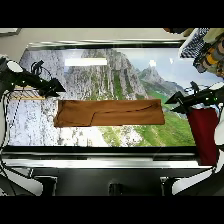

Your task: Fold the clothes and pants, and hang the long-sleeved shirts on hangers.

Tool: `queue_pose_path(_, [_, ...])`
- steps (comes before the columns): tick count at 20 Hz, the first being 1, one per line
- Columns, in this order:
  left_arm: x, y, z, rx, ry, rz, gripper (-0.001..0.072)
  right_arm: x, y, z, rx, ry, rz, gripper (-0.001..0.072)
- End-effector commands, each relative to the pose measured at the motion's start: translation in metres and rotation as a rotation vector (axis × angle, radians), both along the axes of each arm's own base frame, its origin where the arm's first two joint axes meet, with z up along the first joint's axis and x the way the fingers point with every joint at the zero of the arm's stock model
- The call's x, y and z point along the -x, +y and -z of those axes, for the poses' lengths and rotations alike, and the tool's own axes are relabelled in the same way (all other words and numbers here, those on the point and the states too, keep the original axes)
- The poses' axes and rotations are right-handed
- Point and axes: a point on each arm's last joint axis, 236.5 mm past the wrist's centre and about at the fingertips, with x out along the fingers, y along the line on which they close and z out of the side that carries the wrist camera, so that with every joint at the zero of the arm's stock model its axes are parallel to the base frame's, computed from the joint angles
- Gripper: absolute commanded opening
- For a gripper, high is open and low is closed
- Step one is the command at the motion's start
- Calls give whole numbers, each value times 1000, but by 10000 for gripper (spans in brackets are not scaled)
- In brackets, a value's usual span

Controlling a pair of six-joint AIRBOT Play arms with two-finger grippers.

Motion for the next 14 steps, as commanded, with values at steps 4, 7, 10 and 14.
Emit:
queue_pose_path(4, [3, -1, -3, 1, 13, -6, 548, 7, 28, 29, -16, 7, -59, 625])
queue_pose_path(7, [3, -1, -3, 1, 13, -5, 549, 13, 44, 47, 17, 34, -75, 599])
queue_pose_path(10, [3, -1, -3, 1, 13, -4, 548, 12, 64, 52, 23, 29, -105, 490])
queue_pose_path(14, [3, -3, -3, 2, 13, -1, 535, 8, 82, 35, 25, 5, -119, 40])
